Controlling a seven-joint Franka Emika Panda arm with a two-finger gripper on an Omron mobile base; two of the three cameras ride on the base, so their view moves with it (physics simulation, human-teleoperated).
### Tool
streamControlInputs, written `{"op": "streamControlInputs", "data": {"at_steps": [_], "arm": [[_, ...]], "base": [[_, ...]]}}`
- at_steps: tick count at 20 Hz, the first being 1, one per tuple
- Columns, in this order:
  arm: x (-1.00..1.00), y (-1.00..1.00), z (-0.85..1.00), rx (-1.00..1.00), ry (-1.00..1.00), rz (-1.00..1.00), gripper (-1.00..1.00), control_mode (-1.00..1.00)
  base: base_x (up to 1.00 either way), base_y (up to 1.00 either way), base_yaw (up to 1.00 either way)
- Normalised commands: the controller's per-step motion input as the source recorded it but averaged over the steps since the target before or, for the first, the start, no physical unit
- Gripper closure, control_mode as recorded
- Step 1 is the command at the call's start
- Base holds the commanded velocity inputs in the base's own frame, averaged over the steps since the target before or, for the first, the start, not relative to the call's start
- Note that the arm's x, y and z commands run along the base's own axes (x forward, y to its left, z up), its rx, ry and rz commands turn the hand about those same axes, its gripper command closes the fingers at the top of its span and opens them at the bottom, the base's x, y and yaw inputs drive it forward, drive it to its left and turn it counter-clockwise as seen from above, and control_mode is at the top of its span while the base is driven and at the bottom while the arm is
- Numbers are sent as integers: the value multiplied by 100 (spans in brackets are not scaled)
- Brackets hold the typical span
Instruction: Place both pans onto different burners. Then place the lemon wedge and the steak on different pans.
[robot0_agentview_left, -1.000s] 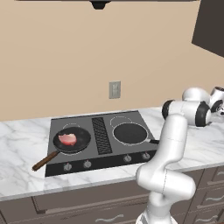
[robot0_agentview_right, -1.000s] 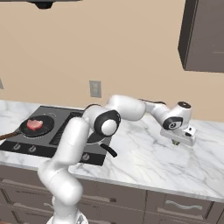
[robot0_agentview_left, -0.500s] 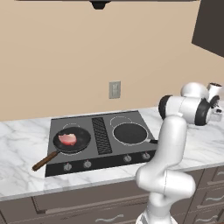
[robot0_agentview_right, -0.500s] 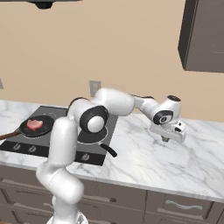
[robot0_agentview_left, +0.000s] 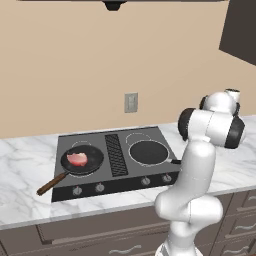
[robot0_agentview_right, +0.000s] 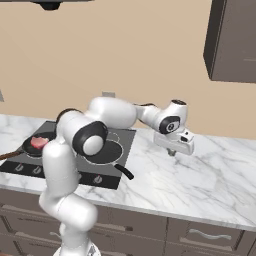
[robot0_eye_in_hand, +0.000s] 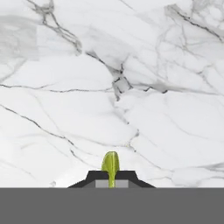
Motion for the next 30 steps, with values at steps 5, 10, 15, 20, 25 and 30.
{"op": "streamControlInputs", "data": {"at_steps": [5,10,15,20,25,30], "arm": [[-5,66,37,0,1,0,100,-100],[-10,78,30,0,2,0,100,-100],[-11,75,28,0,3,0,100,-100],[-8,69,18,0,0,1,100,-100],[-1,72,2,0,1,5,100,-100],[0,67,0,0,1,7,100,-100]], "base": [[0,0,0],[0,0,0],[0,0,0],[0,0,0],[0,0,0],[0,0,0]]}}
